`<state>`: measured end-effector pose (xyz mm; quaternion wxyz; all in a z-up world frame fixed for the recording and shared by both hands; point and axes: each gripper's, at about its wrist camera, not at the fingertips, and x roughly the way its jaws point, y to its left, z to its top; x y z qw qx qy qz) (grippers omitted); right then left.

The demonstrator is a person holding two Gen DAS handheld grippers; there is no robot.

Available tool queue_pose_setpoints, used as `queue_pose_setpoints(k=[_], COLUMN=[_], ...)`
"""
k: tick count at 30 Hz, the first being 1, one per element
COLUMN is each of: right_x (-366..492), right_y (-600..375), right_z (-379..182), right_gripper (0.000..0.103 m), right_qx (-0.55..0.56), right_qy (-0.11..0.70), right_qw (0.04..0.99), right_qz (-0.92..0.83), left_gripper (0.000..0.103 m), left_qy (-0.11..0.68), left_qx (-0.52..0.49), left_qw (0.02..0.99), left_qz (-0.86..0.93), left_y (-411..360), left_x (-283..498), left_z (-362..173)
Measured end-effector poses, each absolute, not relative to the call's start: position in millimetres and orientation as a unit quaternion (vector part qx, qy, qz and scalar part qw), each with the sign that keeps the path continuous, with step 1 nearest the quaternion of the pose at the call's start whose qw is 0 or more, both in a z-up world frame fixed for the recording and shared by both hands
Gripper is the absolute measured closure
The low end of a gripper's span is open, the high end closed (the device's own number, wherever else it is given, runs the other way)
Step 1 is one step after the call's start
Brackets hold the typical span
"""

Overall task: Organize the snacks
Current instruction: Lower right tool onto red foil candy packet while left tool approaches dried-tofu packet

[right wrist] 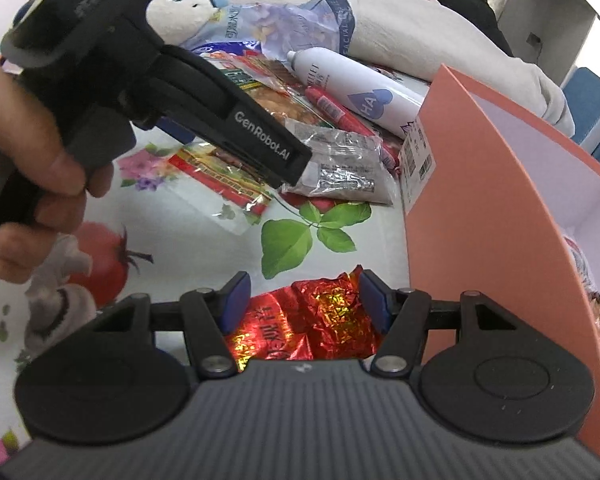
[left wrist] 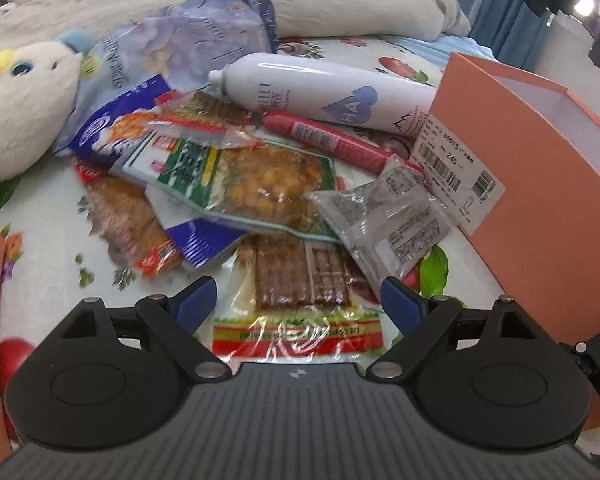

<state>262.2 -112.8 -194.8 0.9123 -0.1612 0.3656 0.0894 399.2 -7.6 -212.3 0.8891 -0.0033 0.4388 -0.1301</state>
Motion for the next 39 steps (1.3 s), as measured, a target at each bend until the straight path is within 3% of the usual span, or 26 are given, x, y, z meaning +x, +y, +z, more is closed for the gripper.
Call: queue_pose_setpoints(k=[8, 12, 18, 39], right_x=[267.3, 266.5, 266.5, 212.2], right_y=[-117.1, -118.5, -116.9, -112.0], right_z=[-197.8, -198.8, -197.8, -191.2], right_gripper=[0.041, 0.041, 0.041, 0.041], right_qx=[-0.129, -0.120, -0.125, -0.102], right_qy=[0.369, 0.369, 0.372, 0.398], right_qw=[0.916, 0.918, 0.915, 0.899], right_qz=[0.088, 0.088, 0.096, 0.154], left_gripper=[0.013, 0.028, 0.040, 0.043], left_qy=[0.437, 0.433, 0.434, 0.450], left_qx=[0.019, 0.030, 0.033, -0.027], left_qw=[0.891, 0.896, 0.896, 0.892], left_qz=[-0.124, -0.098, -0.092, -0.036], left_y=[-14.0, -14.5, -14.4, 24.5], left_x=[404.1, 404.0, 399.7, 295.8], left_z=[-218.4, -218.4, -215.1, -195.3])
